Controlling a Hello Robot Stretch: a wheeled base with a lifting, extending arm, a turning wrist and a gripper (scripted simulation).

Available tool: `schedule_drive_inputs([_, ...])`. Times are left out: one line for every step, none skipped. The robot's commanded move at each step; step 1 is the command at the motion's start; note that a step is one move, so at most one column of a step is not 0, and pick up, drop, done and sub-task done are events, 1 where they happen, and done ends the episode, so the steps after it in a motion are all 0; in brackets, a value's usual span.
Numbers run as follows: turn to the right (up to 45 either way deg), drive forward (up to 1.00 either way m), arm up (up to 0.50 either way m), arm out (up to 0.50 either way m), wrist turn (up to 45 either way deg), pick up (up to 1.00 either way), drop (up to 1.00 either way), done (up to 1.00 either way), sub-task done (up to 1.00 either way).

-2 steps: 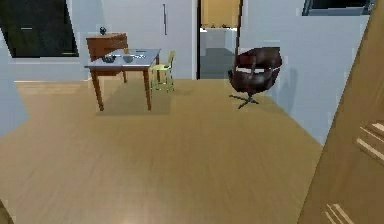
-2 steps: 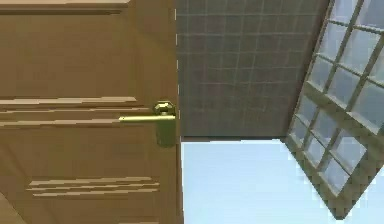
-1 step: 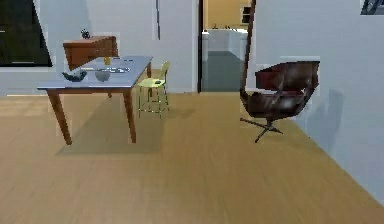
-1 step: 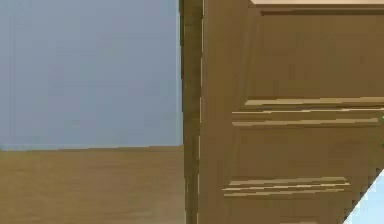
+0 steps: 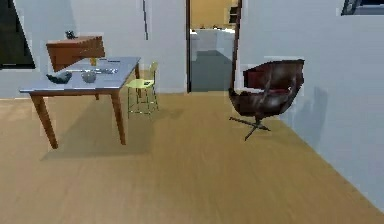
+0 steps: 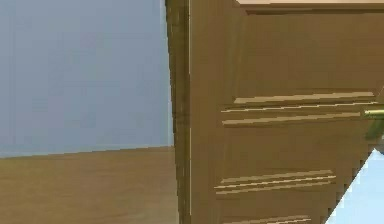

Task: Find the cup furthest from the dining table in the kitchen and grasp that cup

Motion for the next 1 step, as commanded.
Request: schedule_drive_inputs([0.0, 1.00, 0.00, 0.00, 0.0, 0.00, 0.00, 0.00, 0.00])
